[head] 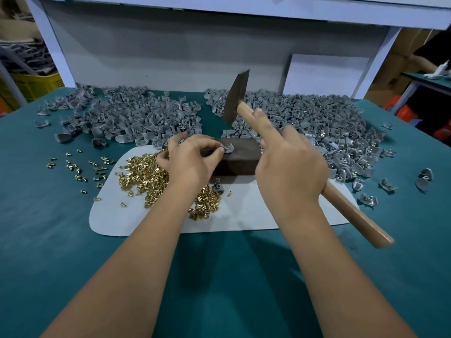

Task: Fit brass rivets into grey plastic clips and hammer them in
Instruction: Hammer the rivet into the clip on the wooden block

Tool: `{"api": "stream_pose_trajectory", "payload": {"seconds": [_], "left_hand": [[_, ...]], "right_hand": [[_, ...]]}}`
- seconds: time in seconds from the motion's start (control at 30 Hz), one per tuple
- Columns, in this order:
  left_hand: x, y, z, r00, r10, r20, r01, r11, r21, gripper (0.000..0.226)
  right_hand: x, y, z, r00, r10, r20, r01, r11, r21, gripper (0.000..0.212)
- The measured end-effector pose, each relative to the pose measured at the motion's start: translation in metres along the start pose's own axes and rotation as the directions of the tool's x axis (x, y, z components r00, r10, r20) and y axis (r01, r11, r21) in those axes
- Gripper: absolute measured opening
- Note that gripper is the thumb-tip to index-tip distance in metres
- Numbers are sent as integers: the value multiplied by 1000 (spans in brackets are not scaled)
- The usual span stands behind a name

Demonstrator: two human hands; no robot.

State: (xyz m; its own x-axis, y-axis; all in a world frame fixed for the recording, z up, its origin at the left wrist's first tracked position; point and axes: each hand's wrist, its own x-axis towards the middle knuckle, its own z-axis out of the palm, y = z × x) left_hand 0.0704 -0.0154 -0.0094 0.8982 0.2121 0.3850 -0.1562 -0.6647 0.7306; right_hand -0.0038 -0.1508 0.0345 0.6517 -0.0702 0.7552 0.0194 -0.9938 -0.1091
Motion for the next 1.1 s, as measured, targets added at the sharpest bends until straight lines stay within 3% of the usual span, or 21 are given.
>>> {"api": "stream_pose_trajectory", "payload": {"seconds": [0.1, 0.2, 0.33, 0.4, 0.47, 0.53, 0.6, 0.67, 0.9, 1.1], "left_hand": [[1, -1, -2, 1000, -13, 22, 14, 999, -38, 4], [1, 1, -3, 999, -20, 31, 21, 999, -41, 11], [0, 1, 0, 1000, -10, -15, 10, 1000, -1, 1], [0, 1, -1, 1000, -11, 7, 11, 1000, -15, 7], [1, 0, -3, 999, -4, 55, 5, 1000, -19, 12], [1, -1, -6, 994, 17, 107, -15, 1000, -21, 15], [2, -1, -9, 985, 44, 164, -33, 997, -70, 17], [2, -1, -12, 974, 74, 214, -51, 993, -108, 16], [1, -1, -12, 968, 75, 239, -52, 994, -100, 7], [2, -1, -12, 968, 76, 241, -48, 991, -122, 7]], "right_hand": [[2, 0, 2, 977, -36, 211, 44, 999, -30, 59], [8, 3, 0, 986, 11, 167, -4, 999, -41, 60], [18, 7, -4, 998, 25, 50, -24, 999, -23, 60], [24, 9, -3, 993, 53, 106, -54, 998, 13, 56], [25, 12, 3, 960, 116, 256, -153, 980, 130, 46], [26, 15, 14, 887, 191, 420, -337, 889, 308, 27], [27, 18, 25, 775, 268, 573, -571, 687, 450, 13], [31, 19, 32, 697, 305, 650, -687, 544, 482, 17], [45, 10, 47, 681, 203, 704, -677, 542, 498, 25], [53, 7, 54, 683, 230, 693, -678, 551, 486, 31]]}}
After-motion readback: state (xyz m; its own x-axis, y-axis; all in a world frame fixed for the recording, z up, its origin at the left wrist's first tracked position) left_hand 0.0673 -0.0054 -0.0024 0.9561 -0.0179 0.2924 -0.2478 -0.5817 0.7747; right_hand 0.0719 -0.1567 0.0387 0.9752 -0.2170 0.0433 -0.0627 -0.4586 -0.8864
